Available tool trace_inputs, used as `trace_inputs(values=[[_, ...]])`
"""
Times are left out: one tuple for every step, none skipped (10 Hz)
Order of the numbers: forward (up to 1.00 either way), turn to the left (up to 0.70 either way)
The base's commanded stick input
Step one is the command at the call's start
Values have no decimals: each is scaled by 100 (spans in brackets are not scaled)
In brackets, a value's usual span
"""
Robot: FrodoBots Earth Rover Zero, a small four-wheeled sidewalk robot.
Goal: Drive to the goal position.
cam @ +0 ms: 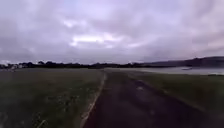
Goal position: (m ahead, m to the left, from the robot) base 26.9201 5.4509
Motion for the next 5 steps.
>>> trace_inputs(values=[[85,0],[85,0],[85,0],[85,0],[85,0]])
